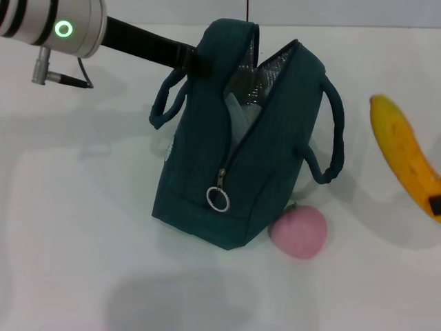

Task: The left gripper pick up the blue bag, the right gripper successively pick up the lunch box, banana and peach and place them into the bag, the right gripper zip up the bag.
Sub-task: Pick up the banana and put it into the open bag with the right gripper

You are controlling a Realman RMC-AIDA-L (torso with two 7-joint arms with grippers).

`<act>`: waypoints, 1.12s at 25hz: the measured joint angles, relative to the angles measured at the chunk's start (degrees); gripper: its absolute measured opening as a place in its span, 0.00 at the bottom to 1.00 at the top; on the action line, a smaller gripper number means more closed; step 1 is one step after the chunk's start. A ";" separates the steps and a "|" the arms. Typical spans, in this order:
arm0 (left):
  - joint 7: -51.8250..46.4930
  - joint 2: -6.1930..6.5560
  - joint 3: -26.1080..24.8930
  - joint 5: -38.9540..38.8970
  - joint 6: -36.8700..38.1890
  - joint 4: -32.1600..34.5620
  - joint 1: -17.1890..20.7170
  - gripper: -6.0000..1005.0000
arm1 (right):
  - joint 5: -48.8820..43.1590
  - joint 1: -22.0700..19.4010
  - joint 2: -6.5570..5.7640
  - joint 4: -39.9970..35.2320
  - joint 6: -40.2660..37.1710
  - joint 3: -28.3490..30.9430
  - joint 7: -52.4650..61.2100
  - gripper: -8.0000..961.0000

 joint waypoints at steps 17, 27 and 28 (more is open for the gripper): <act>0.28 0.06 0.48 -2.74 0.10 0.35 -1.04 0.04 | 31.47 5.19 5.01 27.88 1.77 3.29 1.70 0.49; 0.41 -0.11 1.99 -2.78 0.02 0.29 -1.04 0.04 | 39.99 5.96 7.88 36.55 16.45 2.67 1.23 0.50; 0.41 -0.11 2.08 -2.78 0.02 0.28 -1.04 0.04 | 39.90 5.98 7.90 36.55 18.30 2.57 1.08 0.50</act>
